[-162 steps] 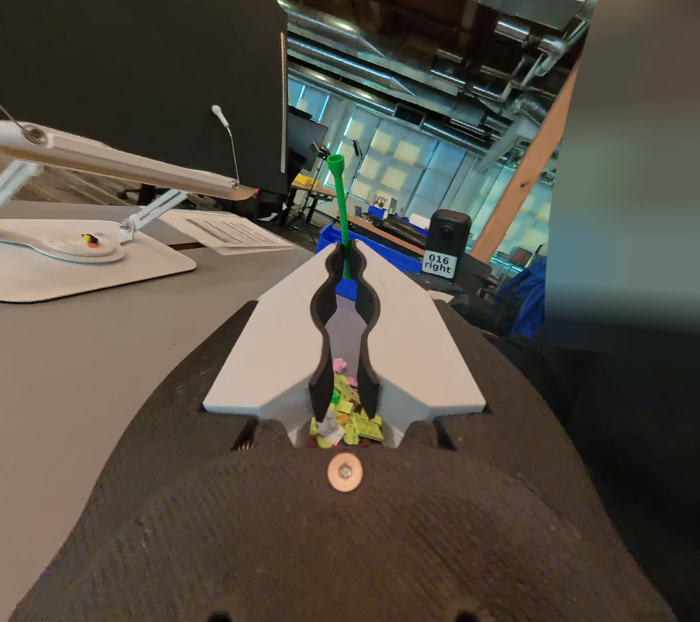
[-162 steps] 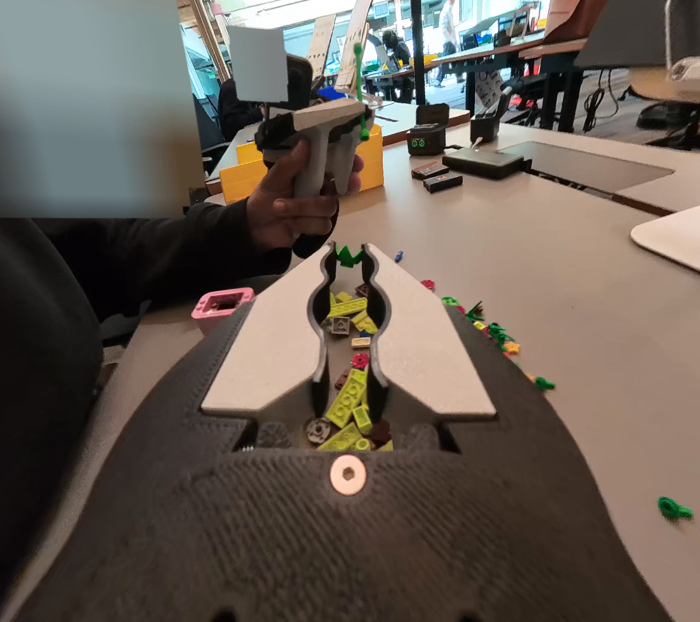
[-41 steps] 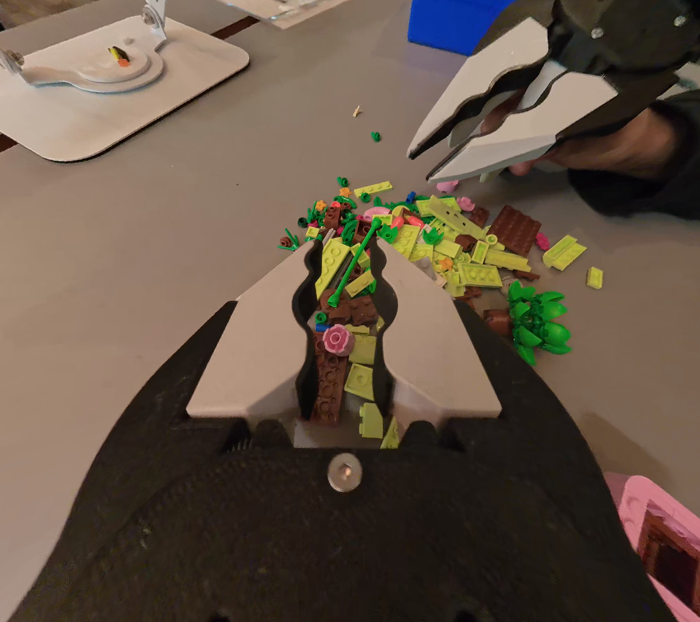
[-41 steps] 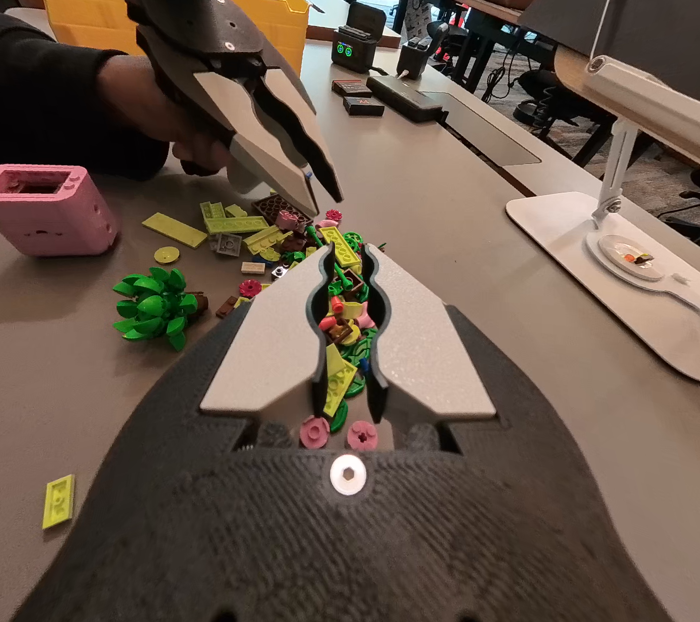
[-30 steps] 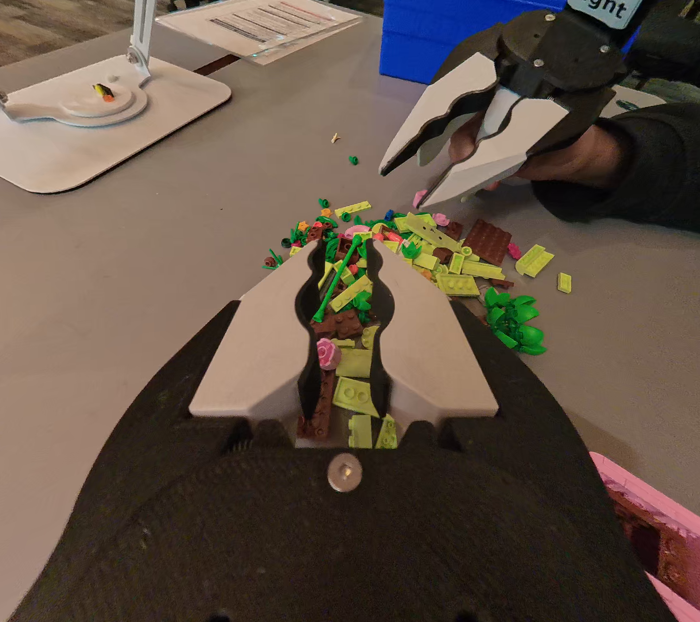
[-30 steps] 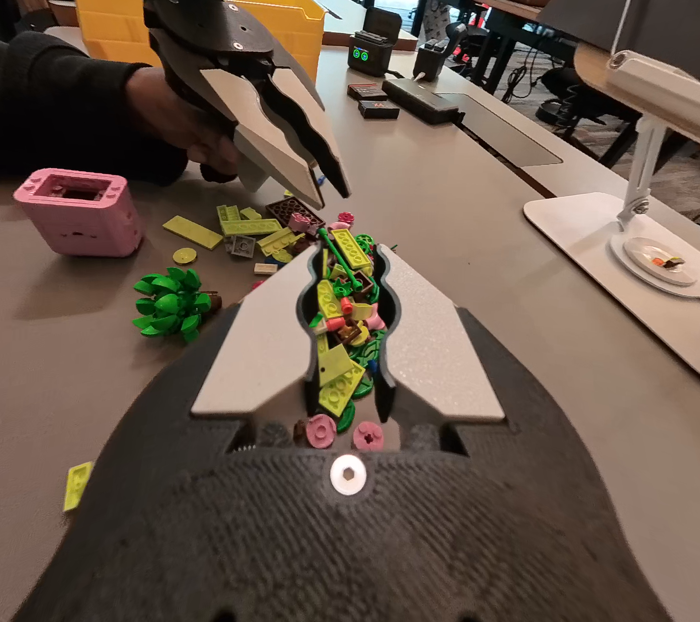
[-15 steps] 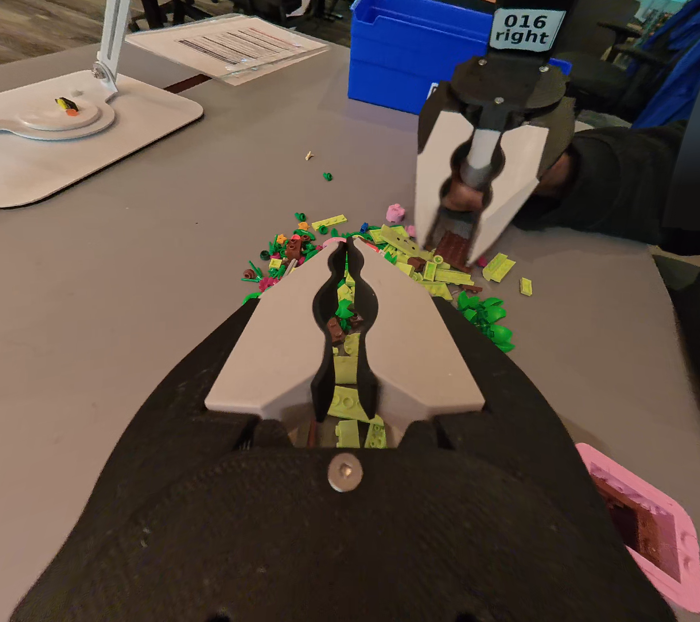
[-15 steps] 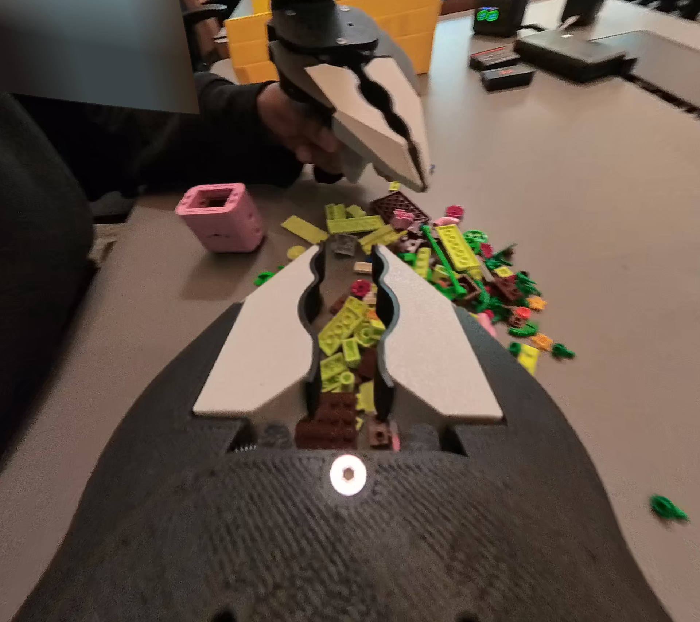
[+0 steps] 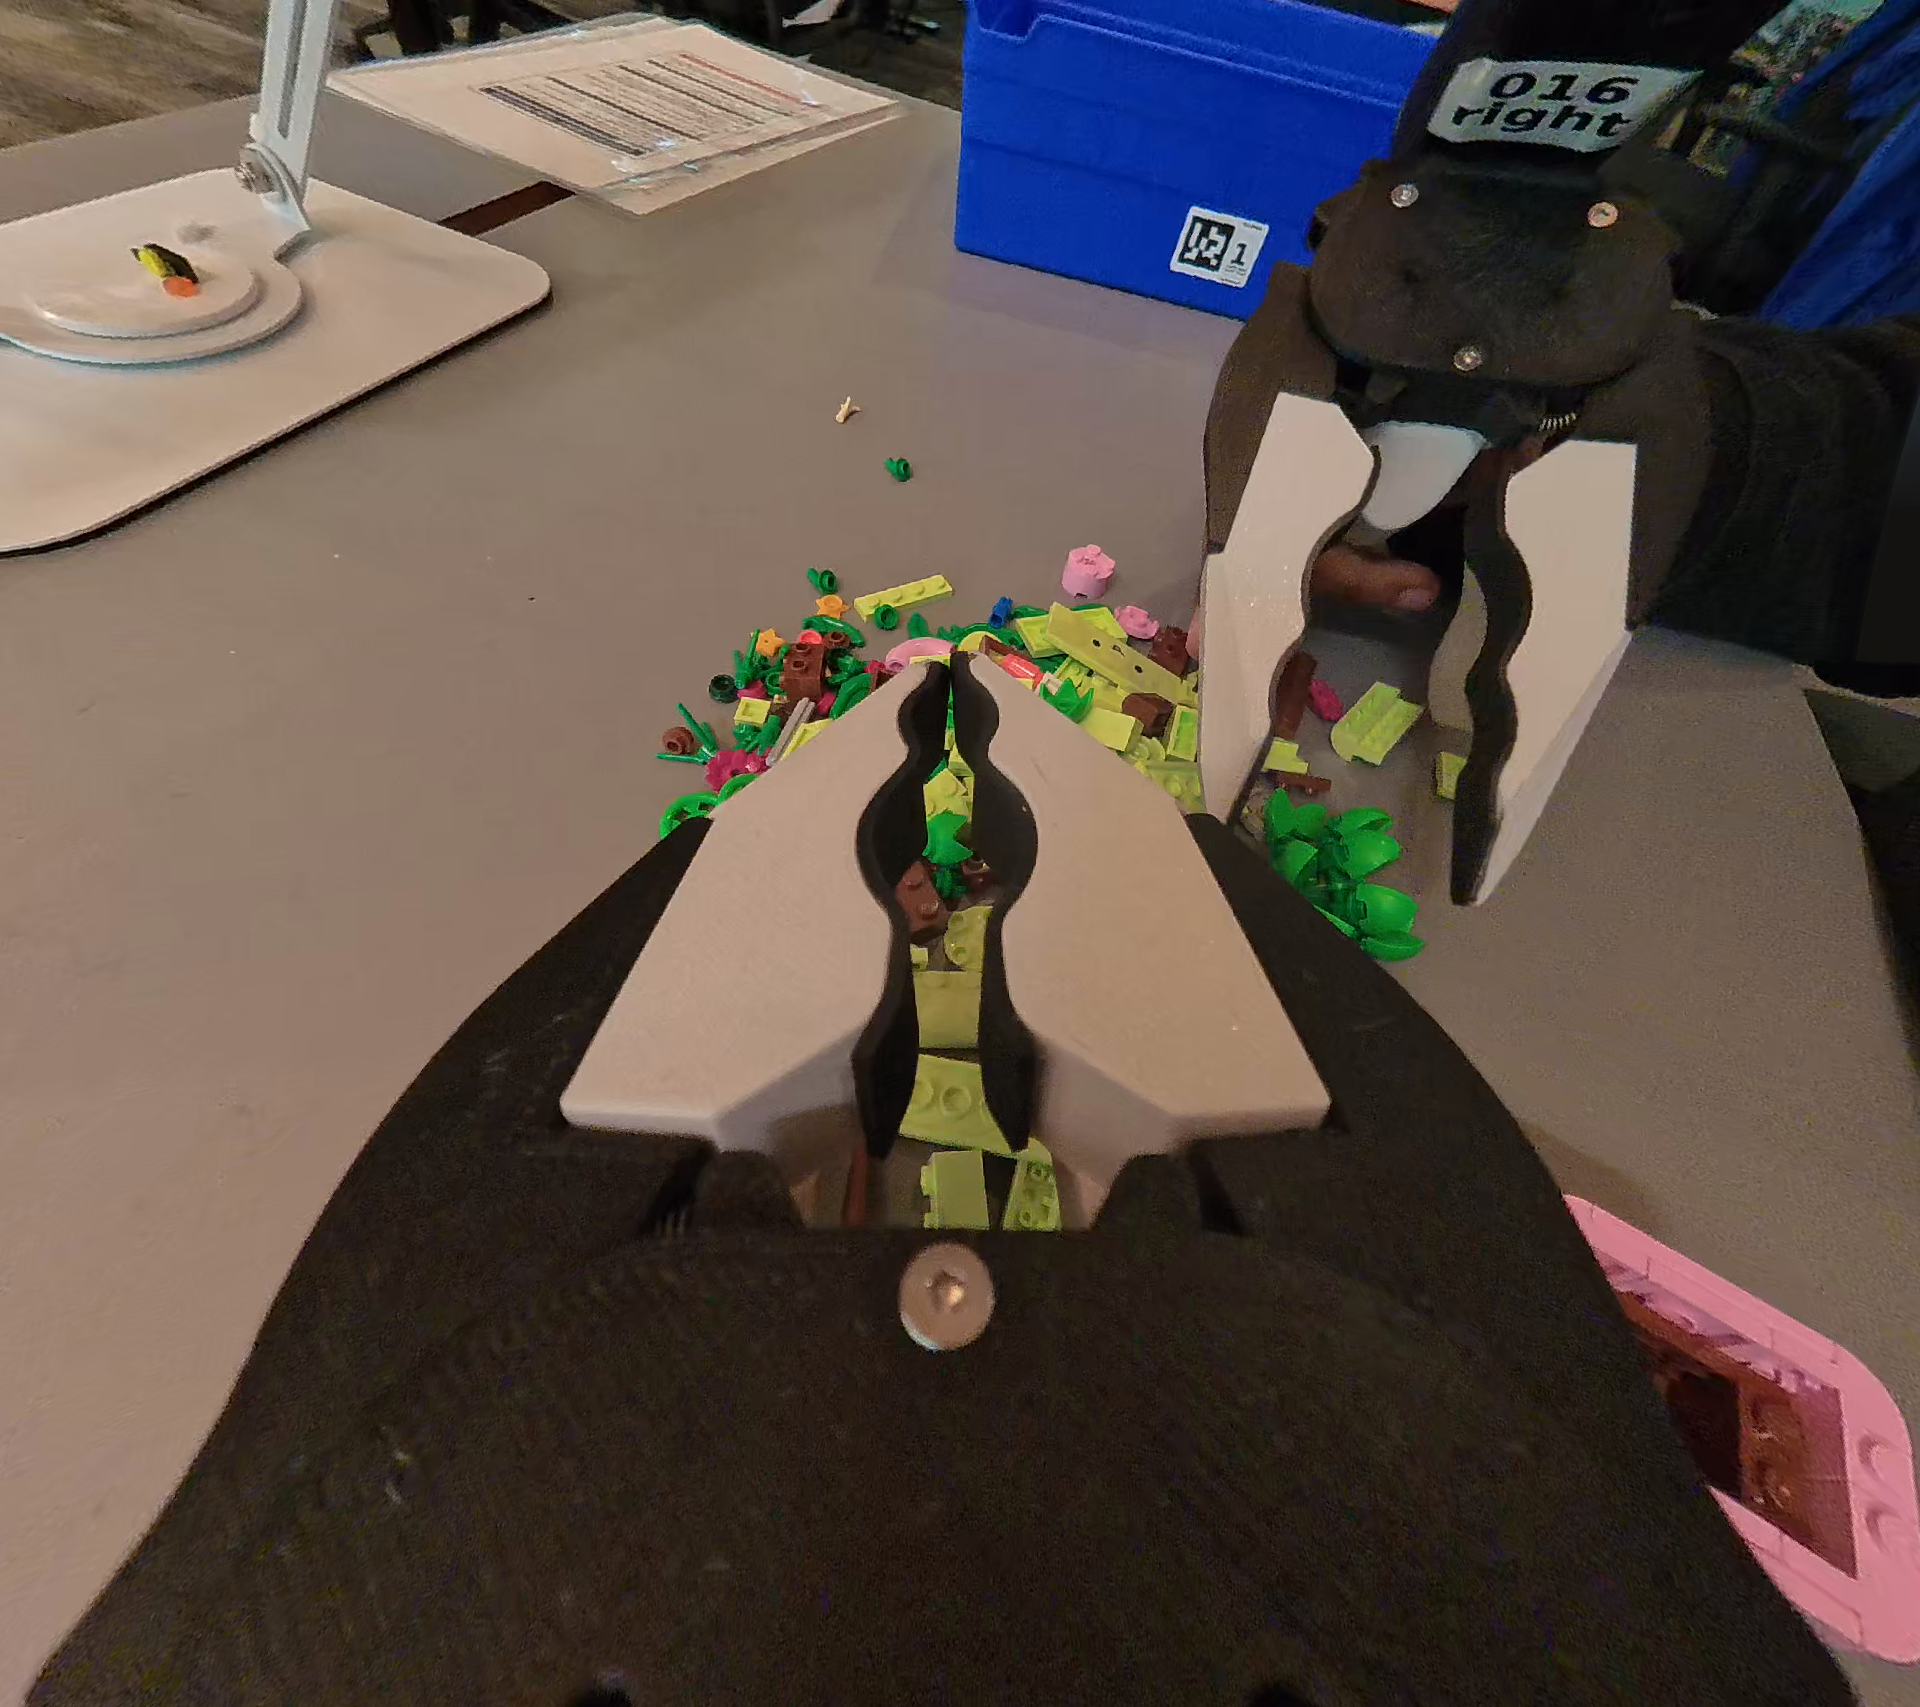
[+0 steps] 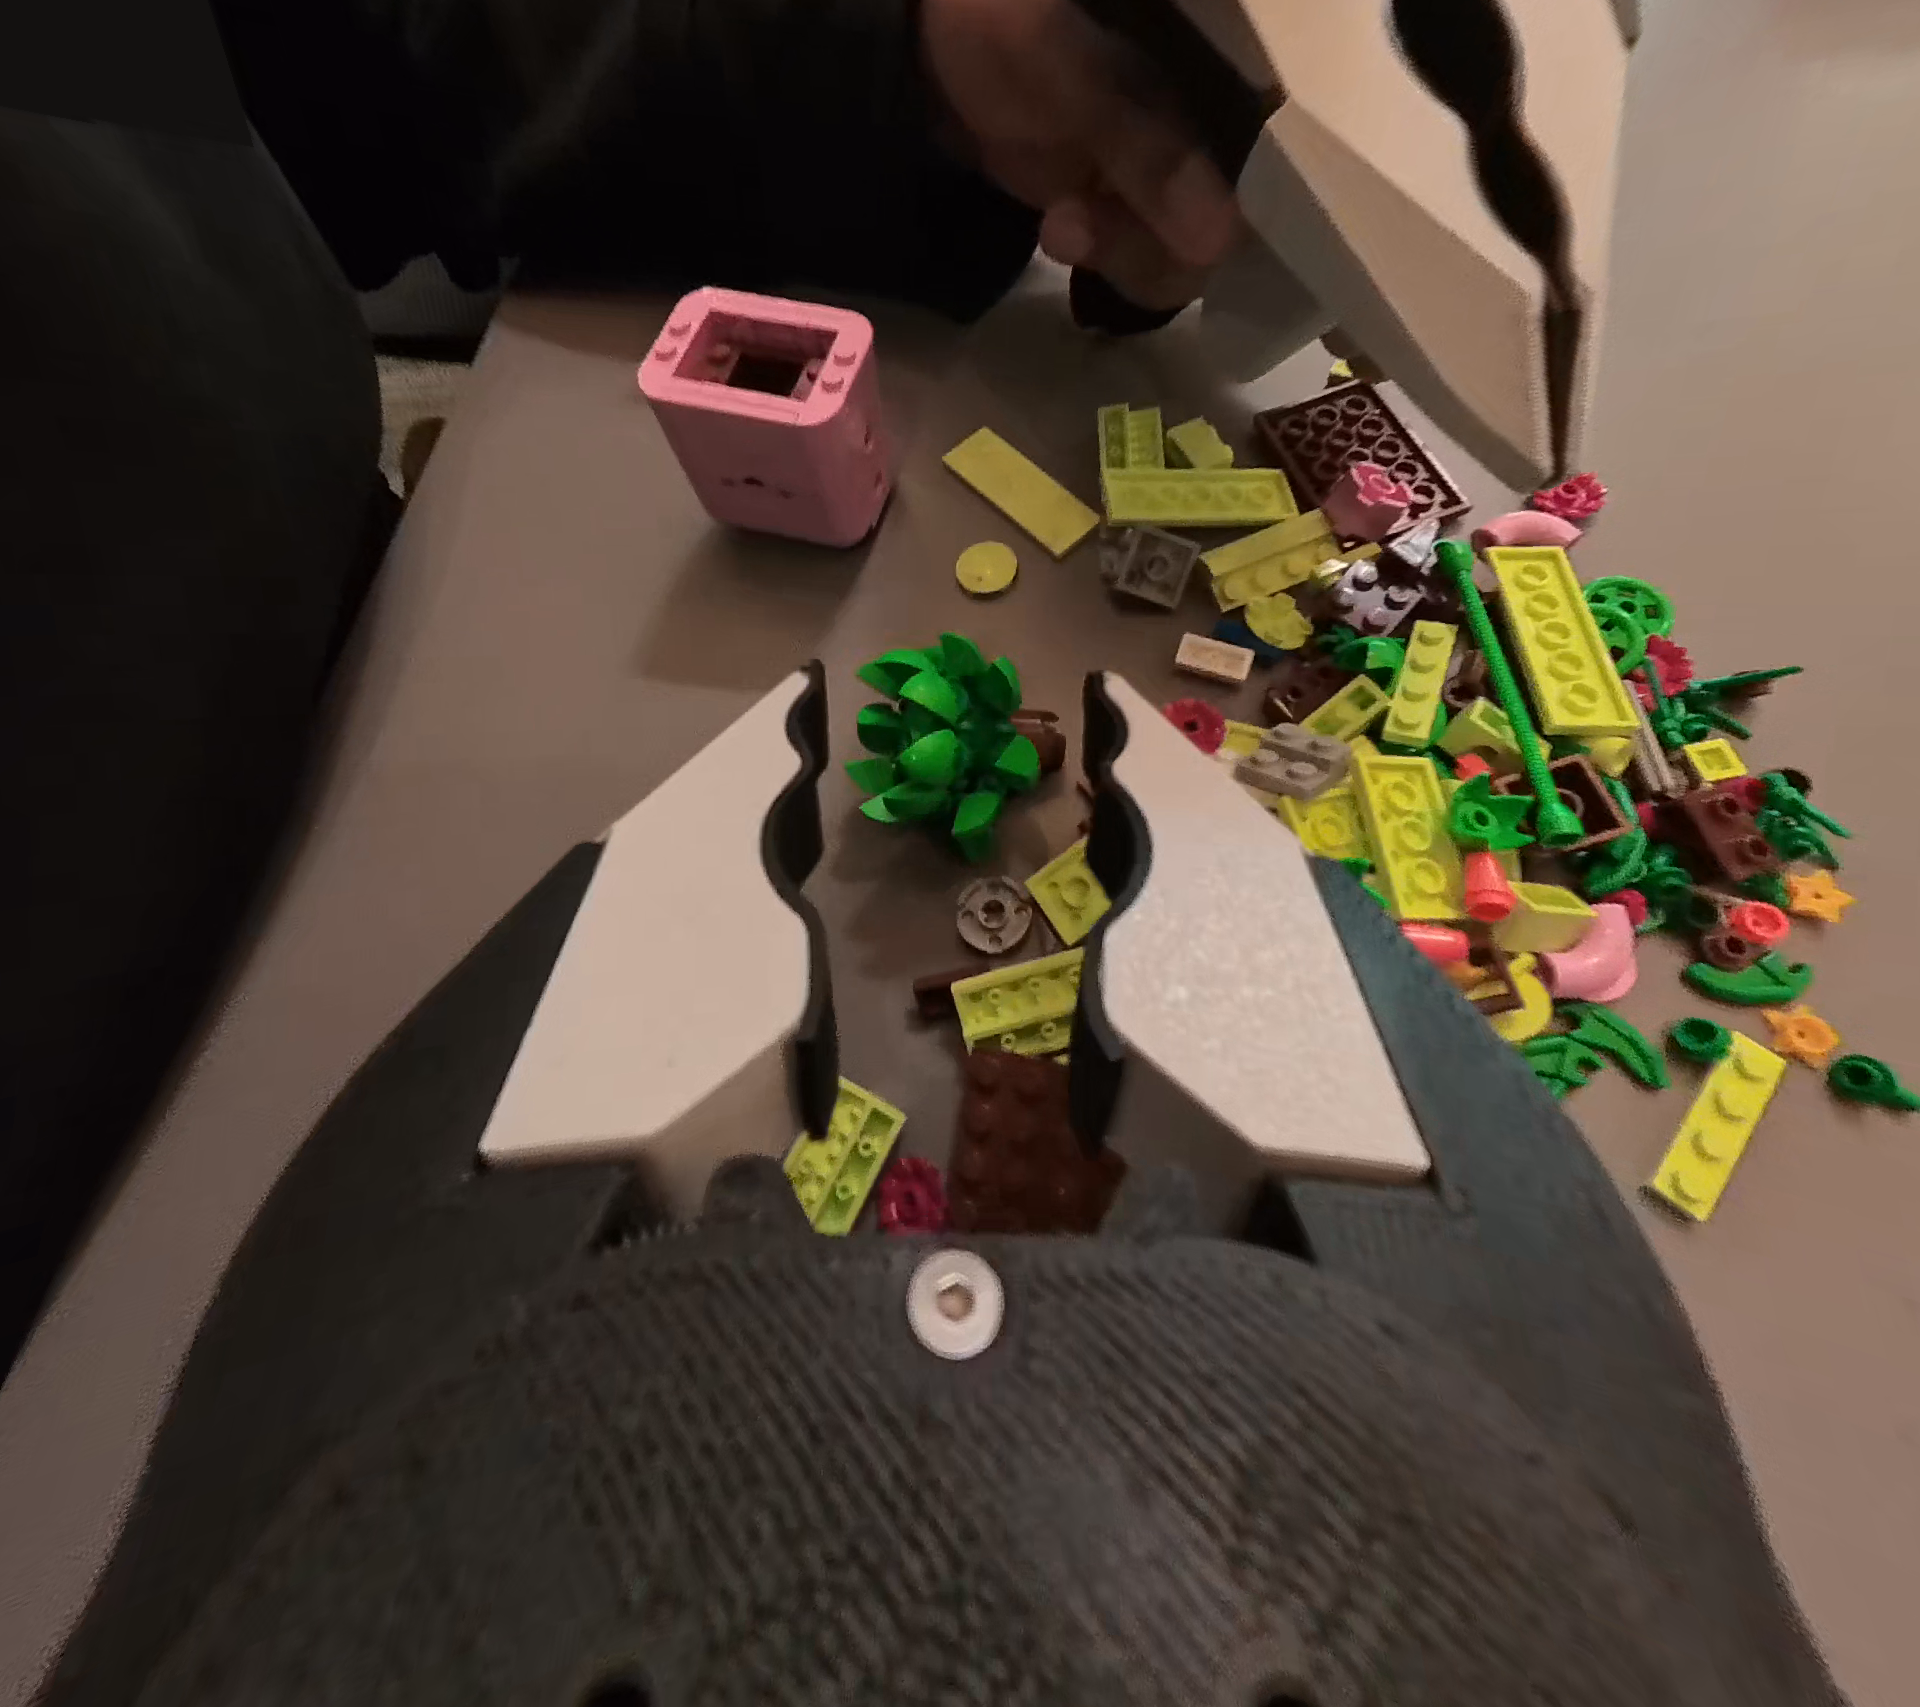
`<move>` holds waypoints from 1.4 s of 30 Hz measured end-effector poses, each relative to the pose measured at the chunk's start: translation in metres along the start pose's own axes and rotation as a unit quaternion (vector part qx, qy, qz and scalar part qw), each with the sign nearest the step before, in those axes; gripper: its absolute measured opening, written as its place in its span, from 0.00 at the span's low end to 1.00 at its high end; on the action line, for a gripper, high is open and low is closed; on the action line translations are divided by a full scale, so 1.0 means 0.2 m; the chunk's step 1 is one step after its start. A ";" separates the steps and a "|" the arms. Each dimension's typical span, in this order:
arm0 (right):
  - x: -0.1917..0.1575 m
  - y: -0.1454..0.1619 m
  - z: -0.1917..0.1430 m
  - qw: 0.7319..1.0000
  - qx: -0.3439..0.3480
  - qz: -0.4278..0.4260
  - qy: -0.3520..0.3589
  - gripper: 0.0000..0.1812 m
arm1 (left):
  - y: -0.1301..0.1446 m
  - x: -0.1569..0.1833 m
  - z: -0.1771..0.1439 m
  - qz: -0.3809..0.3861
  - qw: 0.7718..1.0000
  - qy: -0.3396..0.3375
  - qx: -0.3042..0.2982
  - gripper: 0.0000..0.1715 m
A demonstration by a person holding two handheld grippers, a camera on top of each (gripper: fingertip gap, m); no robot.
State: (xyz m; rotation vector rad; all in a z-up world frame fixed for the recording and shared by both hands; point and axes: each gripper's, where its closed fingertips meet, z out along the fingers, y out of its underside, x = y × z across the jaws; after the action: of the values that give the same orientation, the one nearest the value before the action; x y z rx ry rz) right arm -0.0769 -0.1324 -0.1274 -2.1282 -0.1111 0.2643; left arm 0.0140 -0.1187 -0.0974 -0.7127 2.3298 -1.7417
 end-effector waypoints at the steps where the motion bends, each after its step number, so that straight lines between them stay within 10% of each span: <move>1: 0.00 0.01 0.00 1.000 -0.007 -0.005 0.002 0.25 | 0.00 0.00 0.00 0.001 1.000 0.000 -0.001 0.00; 19: 0.05 -0.05 -0.07 0.999 0.034 -0.016 0.031 0.13 | -0.03 0.05 0.00 -0.005 0.999 0.032 0.024 0.02; 29: 0.17 -0.13 -0.19 0.989 0.126 0.058 0.044 0.12 | -0.18 0.15 -0.10 -0.002 0.991 0.098 0.096 0.18; 33: 0.18 -0.11 -0.19 0.990 0.121 0.057 0.050 0.12 | -0.16 0.31 -0.25 -0.023 0.991 0.122 0.040 0.43; 42: 0.17 -0.13 -0.18 0.989 0.129 0.057 0.047 0.12 | 0.36 0.43 -0.46 -0.018 0.968 -0.225 -0.110 0.51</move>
State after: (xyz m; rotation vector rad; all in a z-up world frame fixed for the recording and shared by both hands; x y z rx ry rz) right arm -0.0355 -0.1412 -0.0918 -1.8884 0.0963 0.2312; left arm -0.1178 -0.0637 -0.1218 -1.0642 2.2091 -1.1780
